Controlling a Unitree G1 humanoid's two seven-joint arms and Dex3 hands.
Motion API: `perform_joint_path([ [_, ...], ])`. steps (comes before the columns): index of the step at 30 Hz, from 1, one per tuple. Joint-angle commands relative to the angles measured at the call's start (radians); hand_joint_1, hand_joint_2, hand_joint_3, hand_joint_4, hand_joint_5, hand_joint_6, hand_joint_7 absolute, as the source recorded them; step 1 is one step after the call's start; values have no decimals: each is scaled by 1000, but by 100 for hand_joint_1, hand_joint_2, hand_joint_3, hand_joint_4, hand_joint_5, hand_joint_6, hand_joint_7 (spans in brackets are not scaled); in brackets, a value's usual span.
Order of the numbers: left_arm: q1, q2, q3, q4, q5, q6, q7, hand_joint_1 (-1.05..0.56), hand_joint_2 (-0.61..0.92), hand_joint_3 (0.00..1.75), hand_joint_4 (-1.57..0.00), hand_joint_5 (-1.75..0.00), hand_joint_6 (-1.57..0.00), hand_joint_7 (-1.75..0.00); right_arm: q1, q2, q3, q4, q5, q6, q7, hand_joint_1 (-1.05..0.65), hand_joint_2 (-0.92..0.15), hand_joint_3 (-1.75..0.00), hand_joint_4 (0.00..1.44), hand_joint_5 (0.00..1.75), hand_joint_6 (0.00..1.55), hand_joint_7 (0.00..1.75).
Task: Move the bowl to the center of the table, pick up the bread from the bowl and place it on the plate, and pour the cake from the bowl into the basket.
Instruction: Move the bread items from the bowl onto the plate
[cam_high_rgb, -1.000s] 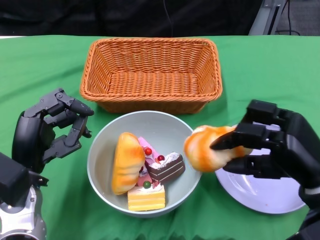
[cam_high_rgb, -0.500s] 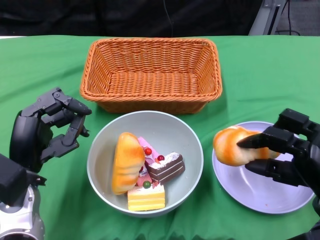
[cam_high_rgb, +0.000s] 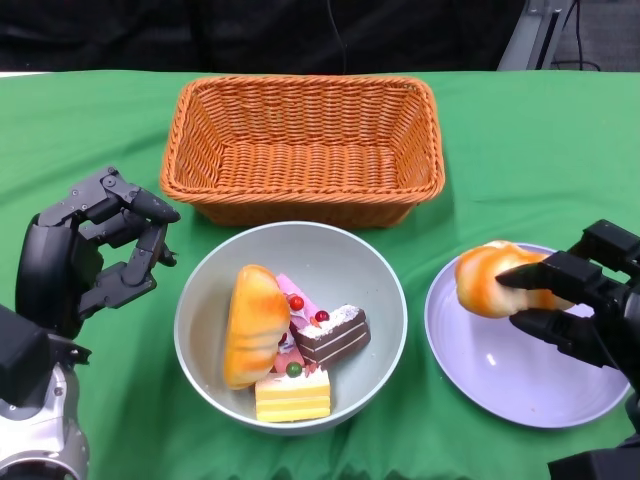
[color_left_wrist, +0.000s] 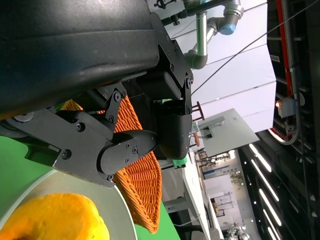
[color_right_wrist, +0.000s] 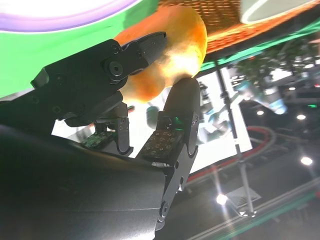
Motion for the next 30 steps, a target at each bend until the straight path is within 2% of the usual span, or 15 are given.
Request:
perform_joint_path([
  [1,-13,15,7,8,-5,-2,4,-16,68,85,-82,-158,-81,-127,-32,15,37,56,-3,38,-37,0,-72,0,90,128,107,62],
  [6,-12,10,12,3,-22,1,-16,-15,68,86,-82,-159,-81,-127,-66,26,97,151,0,72,-33,0,-76,-2,86,136,106,58],
  [12,-10,8,14,0,-34,3,-30,-15,69,85,-82,-160,-81,-128,-88,35,151,218,5,97,-54,1,-75,0,87,133,108,53],
  [22,-10,9,14,1,-36,3,-33,-15,69,85,-82,-160,-81,-128,-99,34,183,235,22,100,-70,2,-75,0,87,131,111,47],
  [23,-9,10,13,0,-32,1,-29,-15,69,85,-82,-160,-81,-128,-86,38,187,221,31,100,-22,0,-75,0,90,128,112,46],
  [25,-9,12,13,1,-23,-7,-19,-16,69,86,-81,-159,-80,-129,-61,40,188,183,55,105,70,-9,-73,0,102,111,119,38],
  [27,-8,13,12,1,-17,-10,-12,-16,69,86,-82,-159,-79,-130,-40,33,184,140,74,120,133,-17,-74,-1,100,103,122,33],
  [30,-8,13,13,1,-14,-10,-10,-17,69,86,-82,-159,-79,-130,-23,25,177,99,90,135,172,-20,-74,-1,100,99,122,32],
])
